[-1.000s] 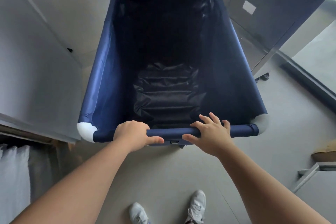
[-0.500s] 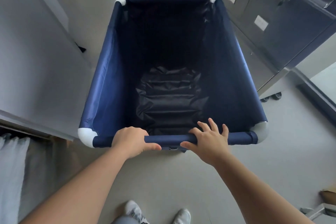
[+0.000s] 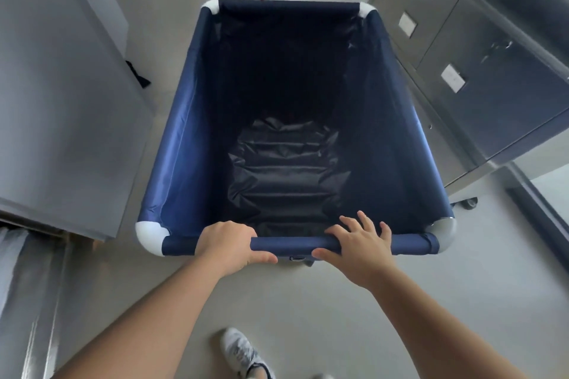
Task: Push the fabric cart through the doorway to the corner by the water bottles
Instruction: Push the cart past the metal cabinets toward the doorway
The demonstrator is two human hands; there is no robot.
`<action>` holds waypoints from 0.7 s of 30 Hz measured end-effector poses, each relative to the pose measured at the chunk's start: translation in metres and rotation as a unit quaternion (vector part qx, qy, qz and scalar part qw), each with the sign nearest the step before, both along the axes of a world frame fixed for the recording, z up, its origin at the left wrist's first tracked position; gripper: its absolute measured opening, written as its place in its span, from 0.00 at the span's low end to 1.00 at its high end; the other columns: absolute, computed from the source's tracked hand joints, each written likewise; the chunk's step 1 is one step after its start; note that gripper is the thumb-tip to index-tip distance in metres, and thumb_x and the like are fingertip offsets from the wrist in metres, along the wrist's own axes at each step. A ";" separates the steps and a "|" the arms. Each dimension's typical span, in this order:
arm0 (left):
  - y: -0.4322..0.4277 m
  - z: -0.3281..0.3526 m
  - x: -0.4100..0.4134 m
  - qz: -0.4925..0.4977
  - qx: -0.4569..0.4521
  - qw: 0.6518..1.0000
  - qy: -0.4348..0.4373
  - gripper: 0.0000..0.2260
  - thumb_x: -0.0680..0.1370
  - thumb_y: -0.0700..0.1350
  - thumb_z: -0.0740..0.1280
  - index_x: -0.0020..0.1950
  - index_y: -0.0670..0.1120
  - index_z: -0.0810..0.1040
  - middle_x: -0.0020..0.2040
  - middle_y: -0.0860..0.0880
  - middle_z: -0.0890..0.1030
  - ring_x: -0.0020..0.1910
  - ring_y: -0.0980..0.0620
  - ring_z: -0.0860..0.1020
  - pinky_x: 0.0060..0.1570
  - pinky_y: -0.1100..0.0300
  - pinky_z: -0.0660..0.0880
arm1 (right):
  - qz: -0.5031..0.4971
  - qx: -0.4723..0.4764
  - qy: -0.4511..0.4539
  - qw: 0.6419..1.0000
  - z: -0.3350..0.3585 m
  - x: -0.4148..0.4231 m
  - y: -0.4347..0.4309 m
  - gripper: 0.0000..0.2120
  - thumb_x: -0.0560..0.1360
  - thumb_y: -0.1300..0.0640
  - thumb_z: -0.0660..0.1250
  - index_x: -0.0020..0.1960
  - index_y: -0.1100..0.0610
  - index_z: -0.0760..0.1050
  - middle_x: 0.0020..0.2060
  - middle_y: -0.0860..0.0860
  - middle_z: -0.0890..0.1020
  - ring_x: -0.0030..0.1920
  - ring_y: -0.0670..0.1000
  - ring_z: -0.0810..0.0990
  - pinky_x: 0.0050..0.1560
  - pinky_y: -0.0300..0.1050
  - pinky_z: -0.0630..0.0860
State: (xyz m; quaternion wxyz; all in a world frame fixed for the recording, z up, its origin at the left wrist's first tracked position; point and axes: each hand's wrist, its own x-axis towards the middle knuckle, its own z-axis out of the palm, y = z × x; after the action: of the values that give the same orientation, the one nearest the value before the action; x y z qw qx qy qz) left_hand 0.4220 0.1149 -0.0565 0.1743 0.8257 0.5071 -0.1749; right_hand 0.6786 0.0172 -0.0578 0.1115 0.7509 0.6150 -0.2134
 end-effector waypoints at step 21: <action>-0.101 -0.016 0.136 0.092 0.007 0.995 0.029 0.42 0.56 0.87 0.49 0.41 0.54 0.79 0.34 0.55 0.78 0.36 0.52 0.77 0.33 0.56 0.71 | 0.216 0.028 -0.019 0.976 -0.012 0.163 -0.033 0.51 0.62 0.18 0.28 0.76 0.39 0.59 0.81 0.47 0.56 0.80 0.54 0.42 0.74 0.66 0.32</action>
State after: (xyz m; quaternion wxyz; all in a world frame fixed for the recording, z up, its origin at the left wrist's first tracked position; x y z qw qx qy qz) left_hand 0.5577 0.0142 -0.0725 0.1694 0.7714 0.5868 -0.1785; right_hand 0.8418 -0.0158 -0.0702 0.1450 0.6069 0.7664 -0.1528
